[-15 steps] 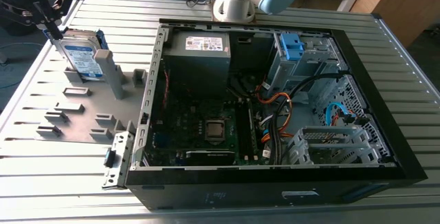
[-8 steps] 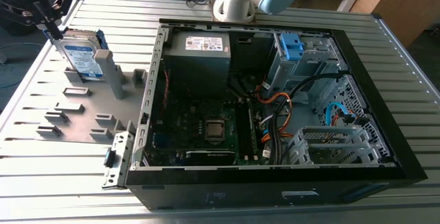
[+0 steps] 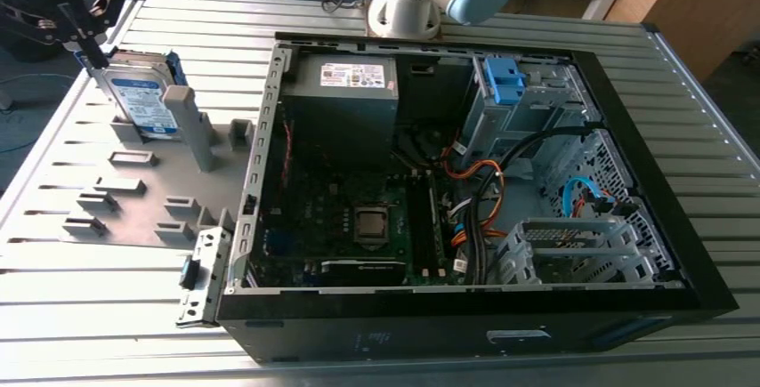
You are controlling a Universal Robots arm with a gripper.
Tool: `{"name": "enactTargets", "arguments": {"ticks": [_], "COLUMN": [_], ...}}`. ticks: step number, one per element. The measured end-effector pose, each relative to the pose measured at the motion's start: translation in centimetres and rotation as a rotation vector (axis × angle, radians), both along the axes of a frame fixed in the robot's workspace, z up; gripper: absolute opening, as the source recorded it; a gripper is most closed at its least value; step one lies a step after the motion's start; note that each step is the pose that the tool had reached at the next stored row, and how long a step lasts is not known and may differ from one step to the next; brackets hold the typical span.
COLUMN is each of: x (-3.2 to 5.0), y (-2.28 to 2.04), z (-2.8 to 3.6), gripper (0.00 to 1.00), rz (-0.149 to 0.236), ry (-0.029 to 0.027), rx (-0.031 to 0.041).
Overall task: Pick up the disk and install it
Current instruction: 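Pick up the disk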
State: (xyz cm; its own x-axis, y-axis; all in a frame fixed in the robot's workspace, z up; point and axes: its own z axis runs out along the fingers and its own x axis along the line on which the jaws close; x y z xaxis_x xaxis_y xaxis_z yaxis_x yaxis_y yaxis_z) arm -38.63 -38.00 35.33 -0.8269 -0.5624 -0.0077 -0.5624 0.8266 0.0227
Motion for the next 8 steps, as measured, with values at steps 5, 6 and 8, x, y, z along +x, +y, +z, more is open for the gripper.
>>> {"name": "enactTargets", "arguments": {"ticks": [5, 6, 8], "x": [0.00, 0.00, 0.00], "y": [0.00, 0.00, 0.00], "z": [0.00, 0.00, 0.00], "gripper": [0.11, 0.11, 0.11], "rz": [0.011, 0.013, 0.017], "ry": [0.0000, 0.0000, 0.0000], "rx": [-0.0003, -0.0003, -0.0003]}}
